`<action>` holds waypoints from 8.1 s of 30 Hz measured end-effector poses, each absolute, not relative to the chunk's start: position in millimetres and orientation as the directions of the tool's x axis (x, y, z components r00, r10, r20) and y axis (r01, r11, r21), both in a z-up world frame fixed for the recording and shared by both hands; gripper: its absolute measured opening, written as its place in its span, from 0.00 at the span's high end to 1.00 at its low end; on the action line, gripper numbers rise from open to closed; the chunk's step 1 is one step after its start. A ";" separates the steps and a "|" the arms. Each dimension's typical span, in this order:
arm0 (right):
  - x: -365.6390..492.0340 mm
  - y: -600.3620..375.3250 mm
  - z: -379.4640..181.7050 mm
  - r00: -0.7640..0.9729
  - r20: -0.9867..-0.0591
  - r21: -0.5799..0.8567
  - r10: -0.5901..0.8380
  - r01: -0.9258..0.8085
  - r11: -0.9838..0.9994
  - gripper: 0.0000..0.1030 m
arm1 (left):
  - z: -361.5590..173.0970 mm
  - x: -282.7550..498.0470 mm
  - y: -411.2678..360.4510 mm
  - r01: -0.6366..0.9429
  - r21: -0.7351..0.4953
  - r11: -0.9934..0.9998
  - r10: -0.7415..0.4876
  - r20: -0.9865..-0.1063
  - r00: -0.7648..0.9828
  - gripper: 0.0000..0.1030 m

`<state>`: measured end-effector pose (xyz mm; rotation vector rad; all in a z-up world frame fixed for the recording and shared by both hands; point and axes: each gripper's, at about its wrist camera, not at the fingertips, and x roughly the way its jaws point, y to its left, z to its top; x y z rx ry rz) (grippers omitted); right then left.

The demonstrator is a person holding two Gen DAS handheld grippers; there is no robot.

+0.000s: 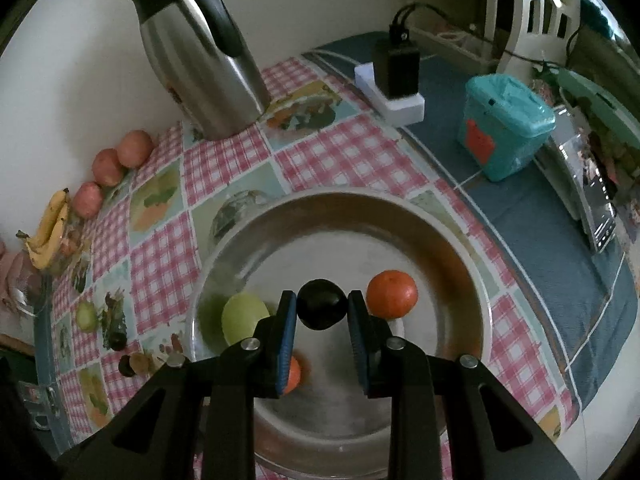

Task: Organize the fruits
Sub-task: 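Carry the plum and kiwi onto the steel plate and open both tools, then withdraw both open tools from the plate back over the remaining plums and kiwi, then grasp a dark plum with the left tool while the right tool reaches for a kiwi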

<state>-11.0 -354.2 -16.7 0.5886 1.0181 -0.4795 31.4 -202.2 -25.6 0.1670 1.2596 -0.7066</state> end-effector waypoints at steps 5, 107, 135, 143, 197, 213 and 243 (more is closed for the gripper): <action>-7.8 -351.1 -25.1 0.428 -0.900 0.225 -0.081 0.615 0.756 0.73 | -35.8 30.5 -204.2 0.570 -0.233 0.788 -0.368 -0.920 0.132 0.73; 20.6 -284.7 -2.3 0.510 -0.859 0.209 -0.038 0.418 0.884 0.03 | 11.3 101.7 -50.5 0.142 -0.048 0.989 -0.106 -0.891 0.441 0.00; 75.1 -182.8 16.1 0.476 -0.880 0.130 0.010 0.220 0.967 0.03 | 11.5 126.5 30.0 -0.025 -0.043 0.999 -0.027 -0.890 0.455 0.00; 97.4 -157.3 10.1 0.470 -0.882 0.125 0.026 0.180 0.976 0.03 | 0.3 135.9 47.9 -0.106 -0.088 0.990 -0.035 -0.907 0.419 0.00; 106.8 -168.8 -71.9 0.307 -0.923 0.291 0.233 0.157 0.944 0.67 | -69.8 138.8 15.8 -0.195 -0.242 0.950 -0.196 -0.954 0.229 0.00; 106.5 -173.2 -68.4 0.312 -0.911 0.333 0.270 0.170 0.927 0.77 | -66.1 137.6 18.8 -0.195 -0.255 0.947 -0.209 -0.950 0.231 0.00; 90.1 -216.6 -48.7 0.342 -0.929 0.246 0.141 0.288 0.925 0.80 | -86.7 136.4 -50.8 -0.011 -0.339 0.941 -0.335 -0.933 0.133 0.51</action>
